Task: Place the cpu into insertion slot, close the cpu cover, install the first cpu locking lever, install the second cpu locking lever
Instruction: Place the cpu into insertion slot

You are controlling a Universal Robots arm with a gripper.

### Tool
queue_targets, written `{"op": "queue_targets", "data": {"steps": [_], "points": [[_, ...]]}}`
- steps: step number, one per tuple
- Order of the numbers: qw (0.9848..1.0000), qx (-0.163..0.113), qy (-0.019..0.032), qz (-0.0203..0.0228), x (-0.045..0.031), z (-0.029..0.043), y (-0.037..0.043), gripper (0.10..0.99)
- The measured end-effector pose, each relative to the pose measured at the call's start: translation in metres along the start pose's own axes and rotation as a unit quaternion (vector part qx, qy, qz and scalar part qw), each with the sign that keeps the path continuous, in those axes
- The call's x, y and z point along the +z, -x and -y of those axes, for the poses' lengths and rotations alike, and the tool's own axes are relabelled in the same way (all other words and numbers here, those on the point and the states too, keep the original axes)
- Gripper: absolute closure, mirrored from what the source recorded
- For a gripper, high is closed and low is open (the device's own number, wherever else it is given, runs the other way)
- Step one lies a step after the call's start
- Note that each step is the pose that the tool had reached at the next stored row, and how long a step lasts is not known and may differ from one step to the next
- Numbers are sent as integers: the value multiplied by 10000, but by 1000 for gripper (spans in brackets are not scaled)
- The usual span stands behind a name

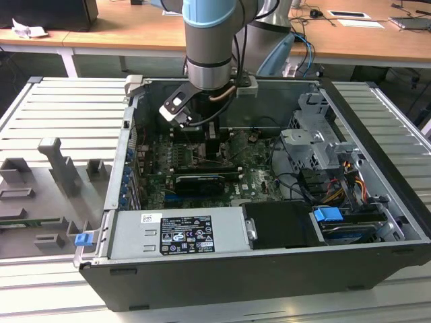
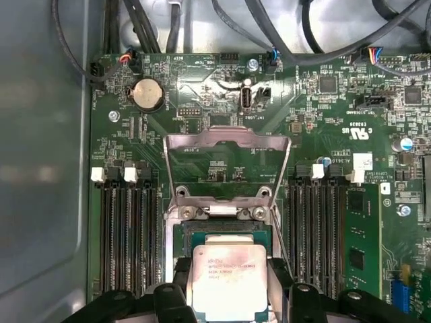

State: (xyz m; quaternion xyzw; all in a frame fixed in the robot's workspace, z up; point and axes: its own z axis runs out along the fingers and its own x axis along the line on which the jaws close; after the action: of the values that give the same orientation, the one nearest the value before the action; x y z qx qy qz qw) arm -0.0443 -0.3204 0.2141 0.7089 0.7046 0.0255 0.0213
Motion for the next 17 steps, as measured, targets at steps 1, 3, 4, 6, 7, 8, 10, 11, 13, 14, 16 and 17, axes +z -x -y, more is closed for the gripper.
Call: {"op": "queue_targets", "data": {"steps": [1, 3, 4, 6, 7, 8, 10, 11, 13, 14, 16, 17], "points": [[10000, 0, 0, 0, 25, 2, 0, 557], [10000, 0, 0, 0, 60, -1, -2, 557], [10000, 1, 0, 0, 68, -2, -3, 557], [10000, 0, 0, 0, 91, -1, -4, 557], [10000, 1, 0, 0, 104, 0, -5, 557], [10000, 3, -1, 1, 117, 1, -6, 557], [10000, 4, -1, 3, 120, 1, -5, 557], [10000, 4, -1, 3, 120, 1, -6, 557], [10000, 4, 0, 3, 121, 1, -6, 557], [10000, 4, 0, 3, 121, 1, -6, 557], [10000, 4, 0, 4, 121, 1, -6, 545], [10000, 4, 0, 4, 121, 1, -6, 482]]}}
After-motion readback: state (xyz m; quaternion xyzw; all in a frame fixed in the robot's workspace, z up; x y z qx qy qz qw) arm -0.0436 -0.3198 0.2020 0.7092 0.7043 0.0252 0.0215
